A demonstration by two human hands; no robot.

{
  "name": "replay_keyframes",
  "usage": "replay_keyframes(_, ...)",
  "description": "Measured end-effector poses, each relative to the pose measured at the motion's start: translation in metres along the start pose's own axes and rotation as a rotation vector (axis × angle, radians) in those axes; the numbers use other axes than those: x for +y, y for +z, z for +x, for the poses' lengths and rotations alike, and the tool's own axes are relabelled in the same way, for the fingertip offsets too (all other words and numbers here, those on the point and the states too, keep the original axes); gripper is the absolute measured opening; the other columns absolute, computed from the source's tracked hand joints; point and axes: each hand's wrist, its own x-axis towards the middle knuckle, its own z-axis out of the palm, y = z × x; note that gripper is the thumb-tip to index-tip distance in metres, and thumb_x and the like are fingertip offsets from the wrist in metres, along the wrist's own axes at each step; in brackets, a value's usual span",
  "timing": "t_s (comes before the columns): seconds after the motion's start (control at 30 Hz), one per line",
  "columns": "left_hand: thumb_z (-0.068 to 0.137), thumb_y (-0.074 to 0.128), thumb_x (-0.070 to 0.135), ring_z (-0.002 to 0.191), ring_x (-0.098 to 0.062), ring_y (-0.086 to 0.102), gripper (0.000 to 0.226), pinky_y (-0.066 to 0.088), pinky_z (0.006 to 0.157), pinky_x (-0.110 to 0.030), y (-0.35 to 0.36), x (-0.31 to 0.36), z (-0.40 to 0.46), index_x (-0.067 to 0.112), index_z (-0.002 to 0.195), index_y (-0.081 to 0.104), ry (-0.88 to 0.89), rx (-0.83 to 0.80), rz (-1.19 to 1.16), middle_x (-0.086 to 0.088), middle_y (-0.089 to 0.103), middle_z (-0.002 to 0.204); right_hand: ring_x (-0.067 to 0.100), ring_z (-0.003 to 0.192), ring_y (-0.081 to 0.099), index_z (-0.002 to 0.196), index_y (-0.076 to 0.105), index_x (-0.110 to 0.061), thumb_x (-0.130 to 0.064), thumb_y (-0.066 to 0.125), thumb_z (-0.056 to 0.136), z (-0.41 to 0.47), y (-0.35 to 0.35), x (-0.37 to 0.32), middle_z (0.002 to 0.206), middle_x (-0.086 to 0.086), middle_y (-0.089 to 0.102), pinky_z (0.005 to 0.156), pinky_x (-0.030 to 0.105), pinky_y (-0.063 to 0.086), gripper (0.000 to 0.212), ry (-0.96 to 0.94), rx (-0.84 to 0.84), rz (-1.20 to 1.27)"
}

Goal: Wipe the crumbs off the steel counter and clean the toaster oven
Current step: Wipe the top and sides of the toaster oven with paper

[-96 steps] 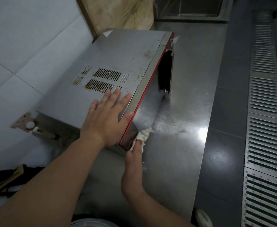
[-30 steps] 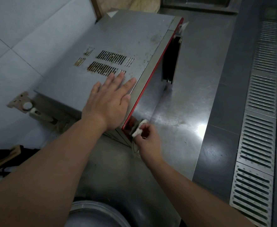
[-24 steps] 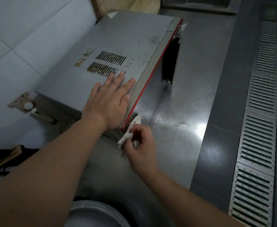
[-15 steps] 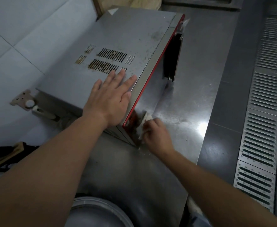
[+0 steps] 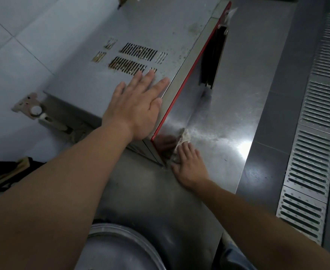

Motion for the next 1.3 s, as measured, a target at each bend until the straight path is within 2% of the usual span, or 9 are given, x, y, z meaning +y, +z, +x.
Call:
replay_keyframes(0.2, 0.103, 0.018, 0.043, 0.151, -0.012, -0.006, 0.053, 0.001, 0.123, -0.048, -0.001, -0.001, -0.001, 0.047, 0.154, 0.005, 0.002, -0.003, 0.002, 0.012, -0.003, 0.165, 0.021, 0.149, -0.016, 0.158, 0.002, -0.021, -0.065, 0.021, 0.095, -0.064, 0.024, -0.029, 0.164, 0.004, -0.005, 0.119, 0.037, -0.011, 0.079, -0.377, -0.215, -0.089)
replay_keyframes(0.3, 0.103, 0.018, 0.043, 0.152, -0.014, -0.006, 0.053, 0.002, 0.122, -0.048, -0.001, 0.0, 0.0, 0.047, 0.154, 0.005, 0.005, -0.004, 0.008, 0.011, -0.002, 0.165, 0.028, 0.15, -0.001, 0.157, 0.012, -0.019, -0.064, 0.029, 0.093, -0.091, 0.043, -0.022, 0.163, 0.008, 0.006, 0.12, 0.049, 0.002, 0.08, -0.556, -0.231, -0.136)
replay_keyframes(0.43, 0.103, 0.019, 0.042, 0.152, -0.014, -0.006, 0.053, 0.001, 0.122, -0.048, -0.001, 0.0, 0.0, 0.046, 0.154, 0.005, 0.003, -0.005, 0.004, 0.01, -0.002, 0.165, 0.027, 0.15, 0.003, 0.157, 0.015, -0.023, -0.064, 0.028, 0.095, -0.094, 0.04, -0.004, 0.163, 0.008, 0.01, 0.118, 0.051, 0.0, 0.076, -0.696, -0.247, -0.209)
replay_keyframes(0.63, 0.103, 0.018, 0.042, 0.152, -0.013, -0.006, 0.053, 0.001, 0.122, -0.048, 0.001, -0.001, 0.001, 0.047, 0.154, 0.004, 0.006, -0.004, 0.015, 0.011, -0.003, 0.165, 0.021, 0.151, 0.001, 0.158, 0.008, -0.021, -0.068, 0.021, 0.095, -0.021, -0.003, 0.04, 0.164, 0.005, 0.005, 0.122, 0.039, -0.001, 0.079, -0.284, -0.1, -0.233)
replay_keyframes(0.77, 0.103, 0.018, 0.042, 0.151, -0.012, -0.005, 0.052, 0.003, 0.122, -0.048, 0.001, -0.001, 0.001, 0.048, 0.153, 0.005, 0.002, 0.002, -0.001, 0.013, -0.002, 0.165, 0.02, 0.151, -0.002, 0.157, 0.01, -0.016, -0.069, 0.013, 0.094, 0.03, -0.042, 0.078, 0.164, 0.004, 0.003, 0.121, 0.04, -0.001, 0.083, 0.098, 0.015, -0.173)
replay_keyframes(0.9, 0.103, 0.019, 0.042, 0.151, -0.012, -0.005, 0.052, 0.002, 0.122, -0.048, 0.001, -0.002, 0.001, 0.049, 0.153, 0.006, -0.001, 0.004, -0.007, 0.013, -0.002, 0.165, 0.024, 0.151, 0.0, 0.157, 0.008, -0.016, -0.066, 0.014, 0.095, 0.064, -0.059, 0.101, 0.165, 0.008, 0.002, 0.122, 0.044, 0.005, 0.081, 0.267, 0.053, -0.088)
replay_keyframes(1.07, 0.102, 0.019, 0.043, 0.152, -0.013, -0.003, 0.053, 0.003, 0.122, -0.048, 0.002, -0.002, 0.002, 0.048, 0.153, 0.007, 0.008, 0.009, -0.012, 0.012, 0.001, 0.165, 0.024, 0.151, -0.007, 0.157, 0.005, -0.017, -0.059, 0.02, 0.096, 0.084, -0.048, 0.077, 0.165, 0.007, -0.004, 0.122, 0.043, 0.002, 0.076, 0.21, 0.019, -0.065)
replay_keyframes(1.23, 0.102, 0.02, 0.042, 0.152, -0.014, -0.002, 0.053, 0.003, 0.122, -0.048, 0.001, -0.002, 0.0, 0.048, 0.153, 0.008, -0.002, 0.013, 0.002, 0.011, 0.002, 0.165, 0.028, 0.149, 0.01, 0.146, 0.039, -0.011, -0.057, 0.026, 0.093, 0.041, -0.013, 0.011, 0.156, 0.013, 0.031, 0.121, 0.046, 0.01, 0.071, -0.191, -0.082, -0.236)
replay_keyframes(1.3, 0.102, 0.02, 0.042, 0.152, -0.014, -0.003, 0.053, 0.003, 0.122, -0.048, -0.001, -0.001, 0.0, 0.047, 0.154, 0.008, 0.0, 0.005, 0.004, 0.011, 0.001, 0.165, 0.029, 0.15, 0.009, 0.149, 0.034, -0.013, -0.058, 0.029, 0.094, 0.0, 0.005, -0.008, 0.158, 0.012, 0.028, 0.122, 0.046, 0.004, 0.071, -0.333, -0.135, -0.215)
